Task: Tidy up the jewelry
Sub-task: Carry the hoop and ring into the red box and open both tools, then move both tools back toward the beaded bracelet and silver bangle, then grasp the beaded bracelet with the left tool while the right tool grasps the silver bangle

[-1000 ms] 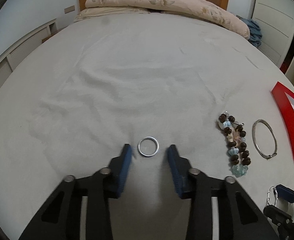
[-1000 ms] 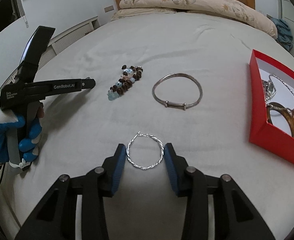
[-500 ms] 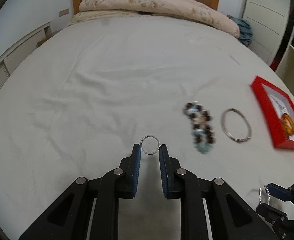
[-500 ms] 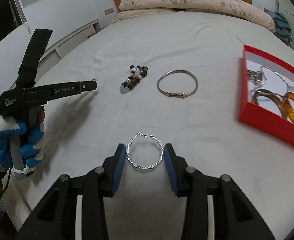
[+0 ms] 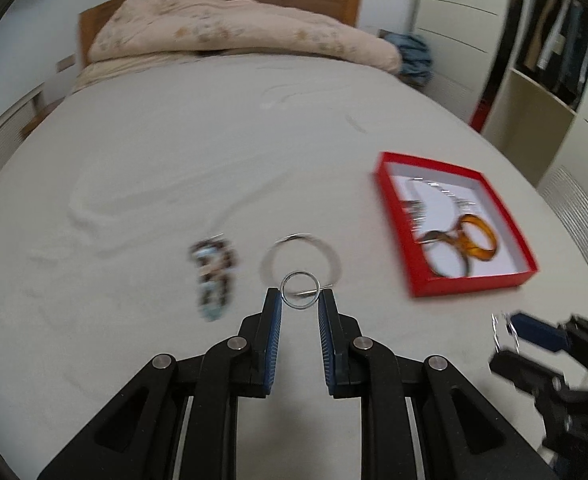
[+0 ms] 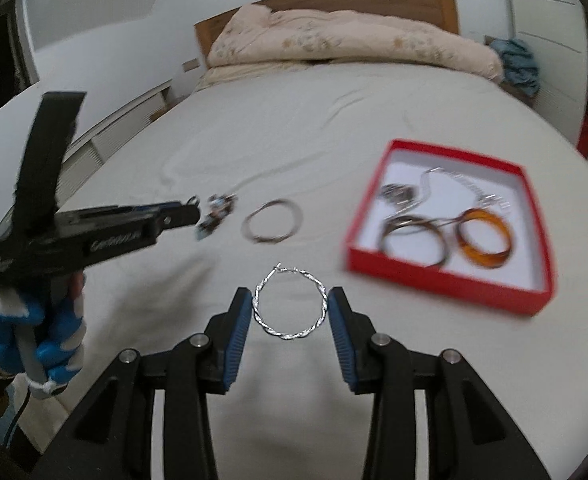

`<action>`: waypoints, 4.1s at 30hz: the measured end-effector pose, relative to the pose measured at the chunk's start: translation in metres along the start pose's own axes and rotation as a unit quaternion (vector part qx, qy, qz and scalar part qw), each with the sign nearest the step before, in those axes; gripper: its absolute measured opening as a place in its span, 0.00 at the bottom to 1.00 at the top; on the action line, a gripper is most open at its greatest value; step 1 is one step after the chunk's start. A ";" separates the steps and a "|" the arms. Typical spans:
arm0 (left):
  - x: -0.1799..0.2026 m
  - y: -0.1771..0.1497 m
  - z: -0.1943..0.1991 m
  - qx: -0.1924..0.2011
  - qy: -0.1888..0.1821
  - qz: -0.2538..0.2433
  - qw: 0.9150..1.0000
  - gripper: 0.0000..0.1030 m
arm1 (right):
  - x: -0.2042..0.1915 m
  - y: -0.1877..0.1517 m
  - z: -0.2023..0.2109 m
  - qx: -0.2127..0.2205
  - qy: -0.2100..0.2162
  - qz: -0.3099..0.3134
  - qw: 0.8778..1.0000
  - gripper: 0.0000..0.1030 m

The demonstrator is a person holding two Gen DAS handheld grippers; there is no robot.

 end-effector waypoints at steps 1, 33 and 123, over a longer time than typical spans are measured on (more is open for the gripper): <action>0.009 0.004 -0.004 -0.001 -0.006 -0.003 1.000 0.18 | 0.011 0.003 0.001 0.002 -0.008 -0.003 1.000 0.36; 0.126 0.021 -0.126 -0.061 -0.024 -0.098 0.993 0.18 | 0.151 0.021 -0.086 -0.057 -0.093 0.035 0.993 0.37; -0.106 -0.005 -0.078 -0.026 0.065 0.046 0.996 0.45 | -0.051 0.069 -0.204 -0.117 -0.048 0.117 0.985 0.23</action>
Point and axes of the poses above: each gripper's, at about its wrist camera, not at the fingertips, and z roughly against the way its jaws point, x to its right, y to its top, the point moved 6 cm from there along -z, roughly the way its jaws point, and after that the axes turned 6 degrees about -y, right-handed, at the moved point
